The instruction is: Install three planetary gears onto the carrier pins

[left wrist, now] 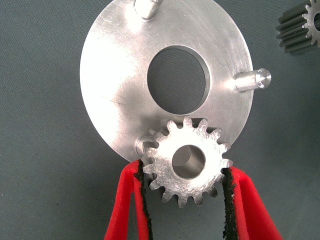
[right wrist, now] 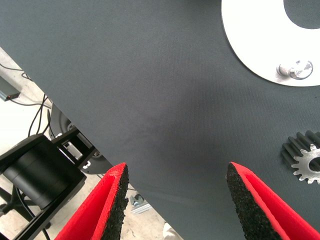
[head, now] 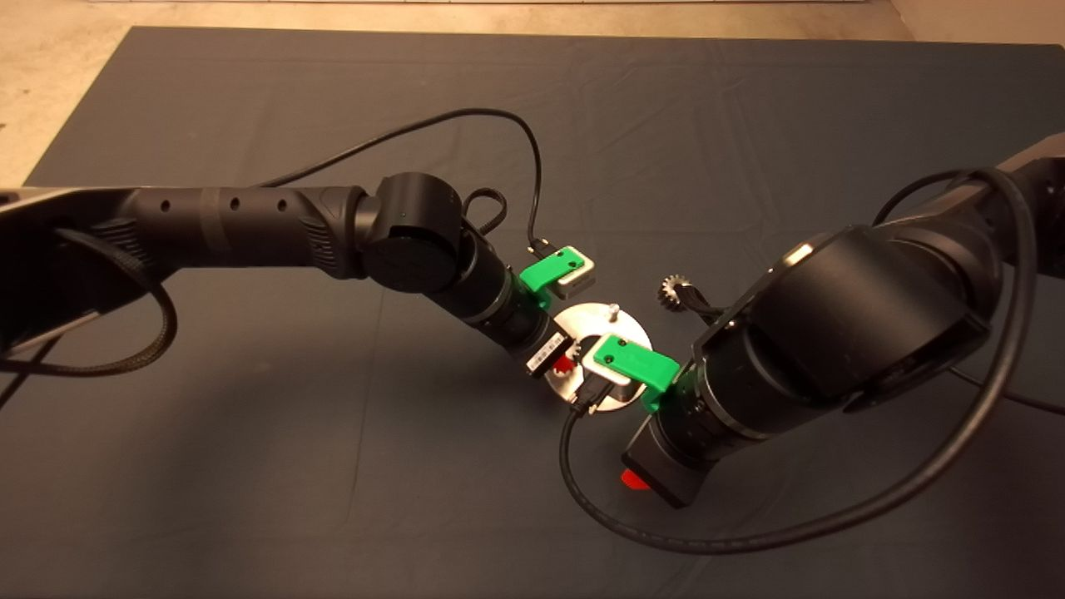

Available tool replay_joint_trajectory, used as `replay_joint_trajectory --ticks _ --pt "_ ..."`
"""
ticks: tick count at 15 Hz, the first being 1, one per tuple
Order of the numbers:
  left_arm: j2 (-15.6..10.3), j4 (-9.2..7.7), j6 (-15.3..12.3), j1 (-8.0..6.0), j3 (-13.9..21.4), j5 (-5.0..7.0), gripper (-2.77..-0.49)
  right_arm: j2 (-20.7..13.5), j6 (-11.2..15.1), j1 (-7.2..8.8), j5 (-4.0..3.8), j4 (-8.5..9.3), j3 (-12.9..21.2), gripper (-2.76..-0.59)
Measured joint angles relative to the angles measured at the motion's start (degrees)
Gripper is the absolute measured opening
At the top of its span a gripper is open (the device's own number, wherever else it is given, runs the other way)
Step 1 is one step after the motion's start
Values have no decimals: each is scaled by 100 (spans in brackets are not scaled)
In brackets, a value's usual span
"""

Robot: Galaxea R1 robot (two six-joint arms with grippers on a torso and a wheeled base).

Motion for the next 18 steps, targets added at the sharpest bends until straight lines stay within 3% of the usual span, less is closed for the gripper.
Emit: replay_joint_trajectory --ticks 4,6,8,9,12,13,16,18 --pt "-13 0 -1 2 15 -10 -272 0 0 0 -5 0 0 -191" --pt "-13 17 0 0 55 53 -273 0 0 0 -5 0 0 -191" --pt "-10 33 -2 -23 116 213 -273 0 -4 0 -2 0 0 -191" --pt "-10 28 -2 -67 130 349 -273 0 -26 0 -5 0 0 -191" --pt "-13 35 -7 -358 216 751 -273 2 -127 0 -5 0 -1 -191" --pt "-10 39 -7 -441 303 769 -273 24 -172 1 -5 0 -15 -191" --pt "22 24 -32 -452 411 766 -273 133 -277 2 -10 -1 -96 -191" --pt "20 28 -148 -537 452 771 -273 250 -328 2 -3 -1 -147 -191"
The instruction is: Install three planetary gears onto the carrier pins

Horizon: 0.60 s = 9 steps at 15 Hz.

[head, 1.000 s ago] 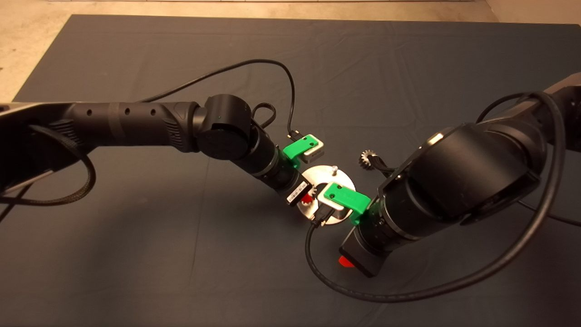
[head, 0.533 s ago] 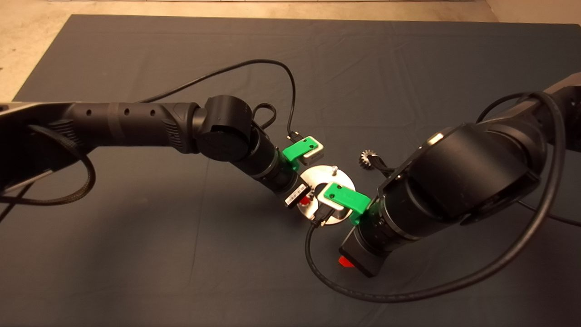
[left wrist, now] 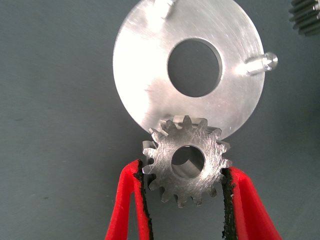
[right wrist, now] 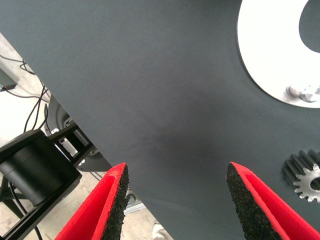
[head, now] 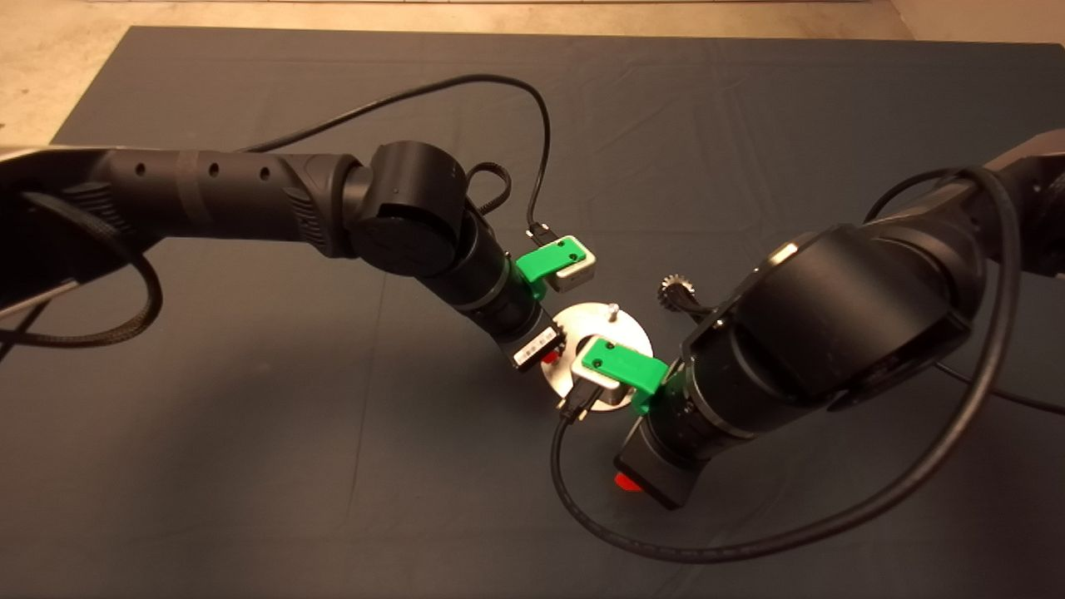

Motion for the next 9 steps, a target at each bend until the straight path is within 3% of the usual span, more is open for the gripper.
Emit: replay_joint_trajectory --ticks 2,9 --pt "0 0 -52 -55 15 -2 -273 41 -112 6 3 0 -44 -191" --pt "17 58 -55 -53 39 -35 -274 81 -378 185 -2 0 -95 -191"
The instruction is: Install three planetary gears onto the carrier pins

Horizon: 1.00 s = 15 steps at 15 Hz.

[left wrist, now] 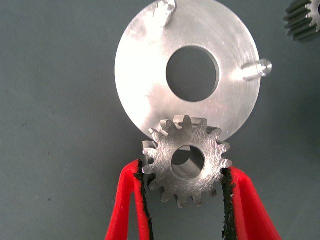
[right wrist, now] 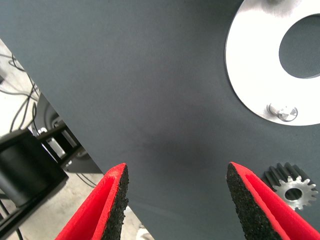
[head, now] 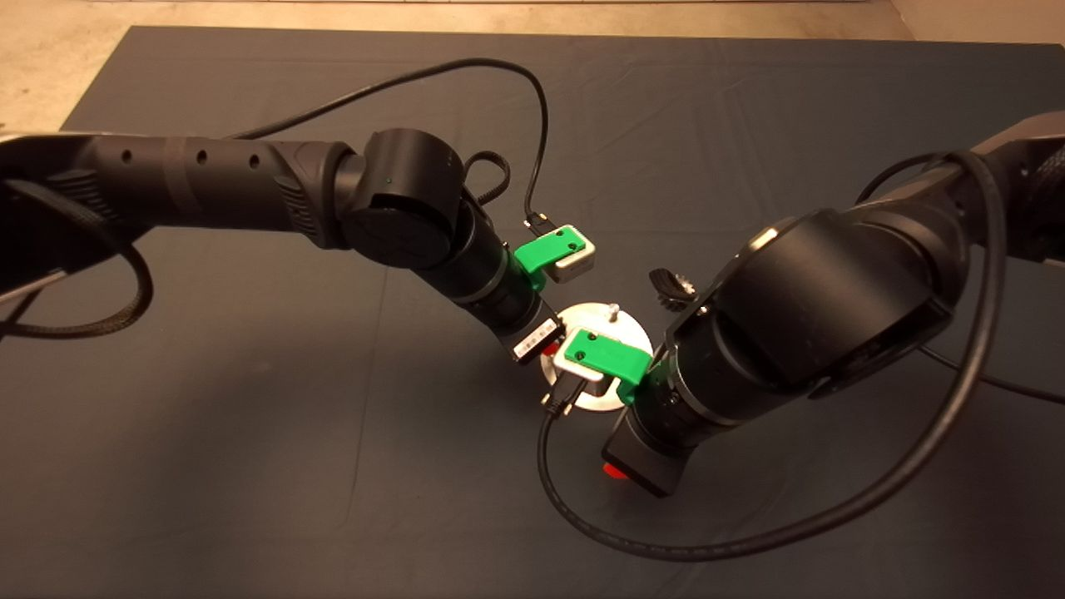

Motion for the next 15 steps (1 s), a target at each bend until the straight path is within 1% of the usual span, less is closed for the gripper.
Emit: replay_joint_trajectory --ticks 2,3,5,7,9,12,15 --pt "13 223 -7 0 0 -7 -274 0 -79 2 0 0 0 -191" --pt "13 281 -23 2 0 -8 -274 0 -110 2 0 0 -3 -191" --pt "13 336 -24 5 0 -7 -274 0 -135 5 0 0 -9 -191" --pt "13 480 -24 13 5 -9 -274 0 -155 5 0 1 -9 -191" --pt "13 526 -27 18 37 -7 -274 0 -168 5 0 1 -9 -191" --pt "16 531 -45 18 205 -5 -274 0 -172 6 0 1 -9 -191" --pt "44 534 -190 33 355 0 -274 1 -234 27 2 20 -9 -191"
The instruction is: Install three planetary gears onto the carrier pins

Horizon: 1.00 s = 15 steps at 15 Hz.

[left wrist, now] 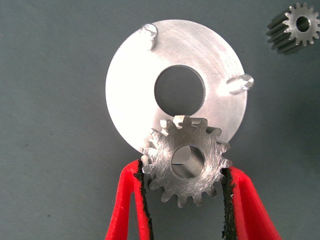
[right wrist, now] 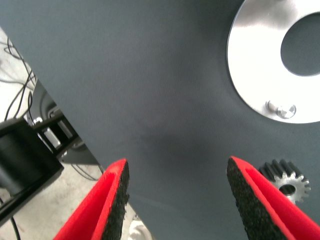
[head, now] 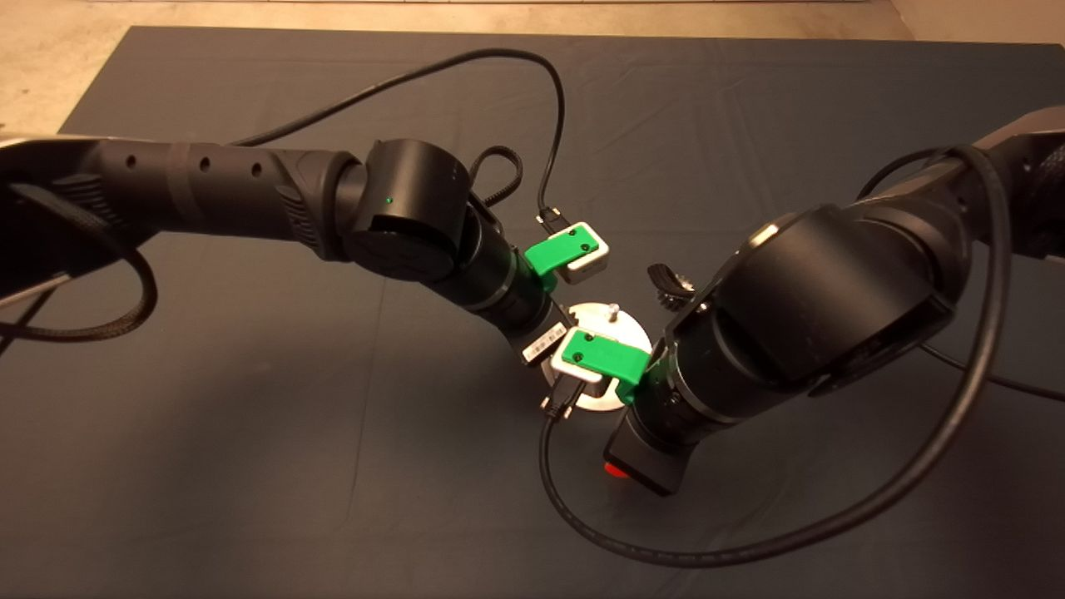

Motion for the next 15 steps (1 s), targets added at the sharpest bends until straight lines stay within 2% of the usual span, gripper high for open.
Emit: replay_joint_trajectory --ticks 3,7,10,13,15 --pt "129 155 -7 145 -22 63 -274 7 -69 11 13 64 2 -191" --pt "286 221 -2 385 -74 -27 -274 13 -69 74 4 65 -4 -191" --pt "267 312 0 399 -160 2 -274 -31 -69 78 6 63 44 -191" --pt "268 310 2 399 -160 -2 -274 -232 -69 93 11 85 363 -191" --pt "267 310 11 399 -173 -2 -274 -373 -67 94 -2 190 599 -191"
